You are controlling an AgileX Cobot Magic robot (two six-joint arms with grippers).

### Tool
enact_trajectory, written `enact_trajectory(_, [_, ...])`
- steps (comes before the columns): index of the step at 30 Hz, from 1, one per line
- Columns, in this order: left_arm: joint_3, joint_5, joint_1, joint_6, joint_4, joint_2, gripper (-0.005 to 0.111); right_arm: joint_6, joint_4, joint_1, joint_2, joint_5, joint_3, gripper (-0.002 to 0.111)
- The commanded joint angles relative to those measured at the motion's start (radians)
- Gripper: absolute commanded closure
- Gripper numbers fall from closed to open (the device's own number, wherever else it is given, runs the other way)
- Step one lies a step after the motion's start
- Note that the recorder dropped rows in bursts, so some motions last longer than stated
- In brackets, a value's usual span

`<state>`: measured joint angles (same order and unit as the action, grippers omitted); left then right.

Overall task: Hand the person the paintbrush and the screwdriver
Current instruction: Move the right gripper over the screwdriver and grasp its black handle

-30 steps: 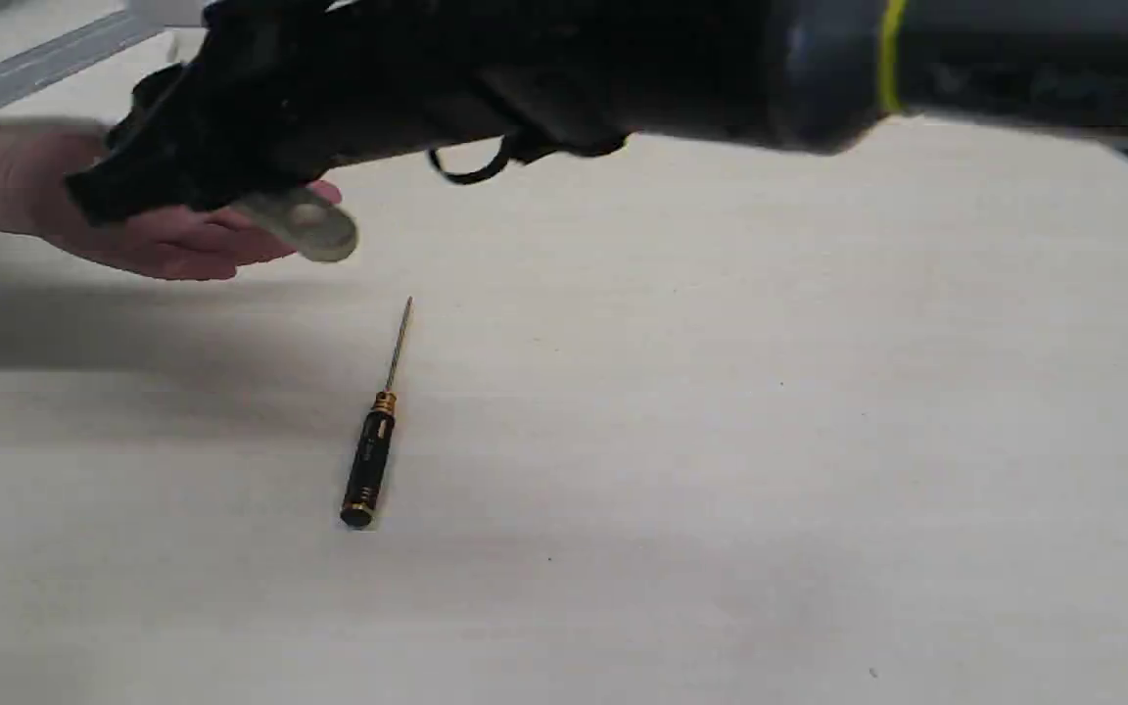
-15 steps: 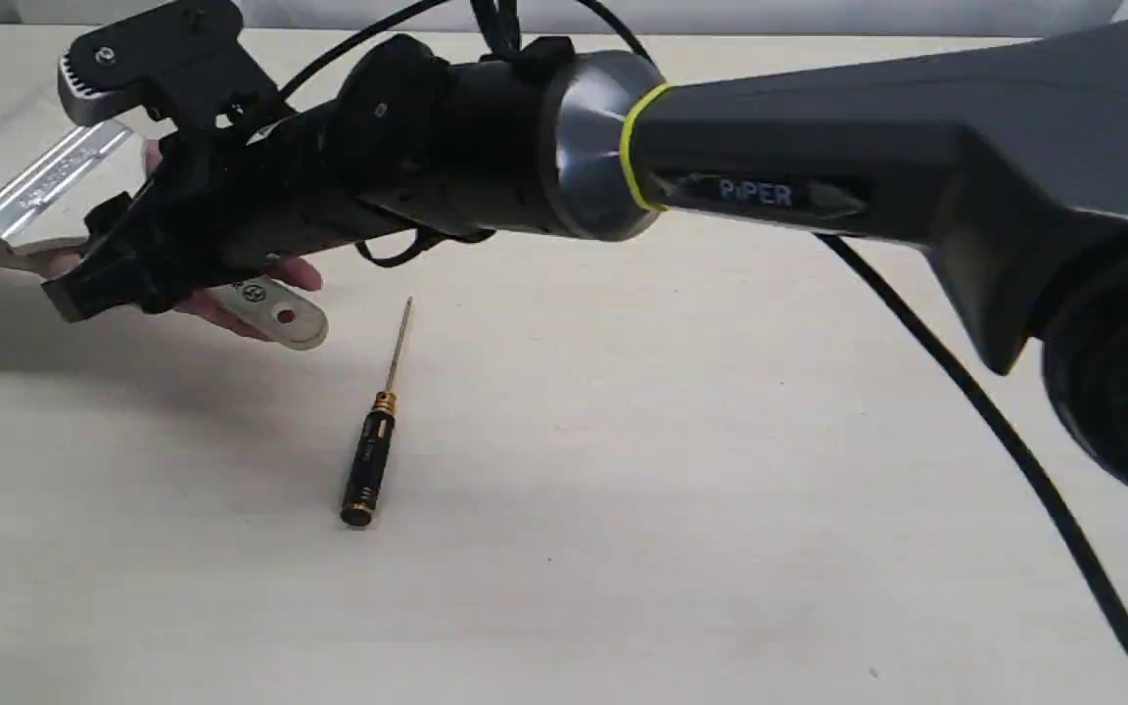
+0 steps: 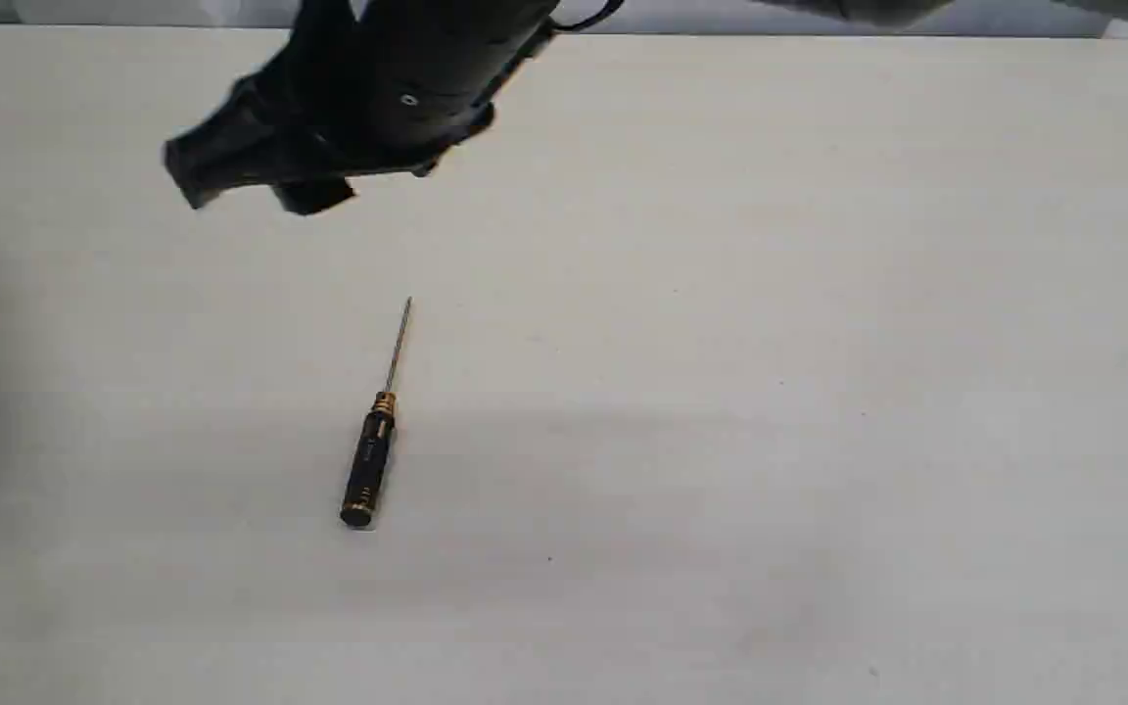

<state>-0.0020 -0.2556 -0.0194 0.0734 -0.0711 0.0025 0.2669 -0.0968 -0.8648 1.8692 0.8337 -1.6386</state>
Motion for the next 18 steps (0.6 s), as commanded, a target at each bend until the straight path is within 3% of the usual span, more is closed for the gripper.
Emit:
enact_trajectory(1, [0.002,0.006,0.008,0.002,0.001,-0.002,0.107,0.118,-0.084,0.003,-0.01,0.156,0.0,0.053])
enact_trajectory(18, [0.002,0.005,0.008,0.002,0.004,-0.002,0.107,0.157,0.014,0.003,0.172,0.082,0.0,0.053])
